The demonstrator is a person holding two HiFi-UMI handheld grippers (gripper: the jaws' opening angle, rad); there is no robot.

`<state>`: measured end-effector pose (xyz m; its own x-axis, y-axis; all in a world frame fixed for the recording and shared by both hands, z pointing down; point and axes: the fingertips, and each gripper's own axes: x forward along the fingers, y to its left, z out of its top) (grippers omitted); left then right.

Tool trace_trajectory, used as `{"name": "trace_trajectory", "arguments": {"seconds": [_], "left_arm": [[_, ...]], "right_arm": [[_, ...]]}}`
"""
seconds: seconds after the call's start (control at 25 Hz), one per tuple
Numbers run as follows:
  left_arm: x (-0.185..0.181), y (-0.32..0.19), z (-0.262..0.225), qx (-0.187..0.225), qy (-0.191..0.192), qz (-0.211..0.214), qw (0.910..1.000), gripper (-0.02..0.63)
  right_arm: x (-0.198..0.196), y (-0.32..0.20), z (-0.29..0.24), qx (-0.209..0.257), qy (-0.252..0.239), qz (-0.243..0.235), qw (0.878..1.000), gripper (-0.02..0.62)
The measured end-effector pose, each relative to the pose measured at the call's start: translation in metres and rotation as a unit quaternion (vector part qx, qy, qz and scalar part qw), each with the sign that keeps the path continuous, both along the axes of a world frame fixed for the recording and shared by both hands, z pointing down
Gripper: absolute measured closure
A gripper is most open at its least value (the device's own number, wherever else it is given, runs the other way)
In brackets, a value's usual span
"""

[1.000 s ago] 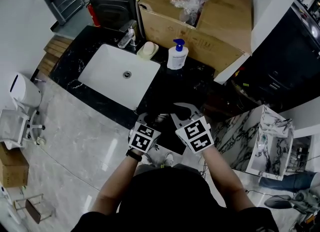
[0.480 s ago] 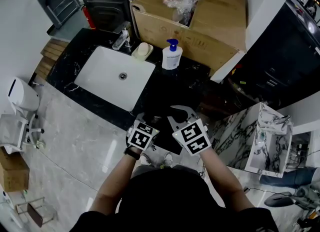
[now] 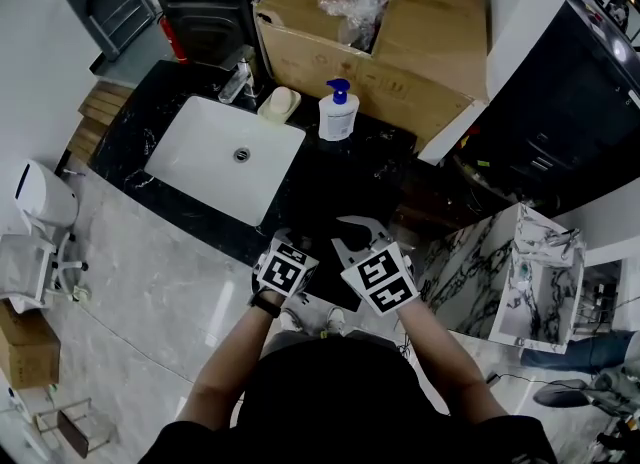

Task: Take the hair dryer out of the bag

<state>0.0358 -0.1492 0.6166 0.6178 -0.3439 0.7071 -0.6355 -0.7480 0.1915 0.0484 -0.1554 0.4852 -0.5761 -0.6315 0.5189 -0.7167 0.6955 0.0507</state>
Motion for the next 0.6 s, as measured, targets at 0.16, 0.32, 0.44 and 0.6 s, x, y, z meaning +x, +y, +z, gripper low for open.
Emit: {"name": "trace_trajectory", "arguments": {"seconds": [0.16, 0.32, 0.44, 0.6], "left_arm": [[0.010, 0.003, 0.016, 0.010, -0.057, 0.053, 0.9969, 0.345], [0.013, 0.002, 0.017, 0.001, -0.063, 0.082, 0.9947, 0.344], [0.015, -0.002, 0.017, 0.006, -0.057, 0.080, 0.9951, 0.350], [0.016, -0.005, 0.016, 0.018, -0.055, 0.067, 0.9960, 0.364]], "right_arm": [[0.001, 0.001, 0.005, -0.005, -0.004, 0.000, 1.000, 0.565], [0.004, -0.001, 0.005, -0.005, -0.002, 0.003, 1.000, 0.565], [0.006, -0.001, 0.006, -0.006, -0.003, 0.007, 1.000, 0.565], [0.011, -0.002, 0.007, -0.006, -0.008, 0.014, 1.000, 0.565]]}}
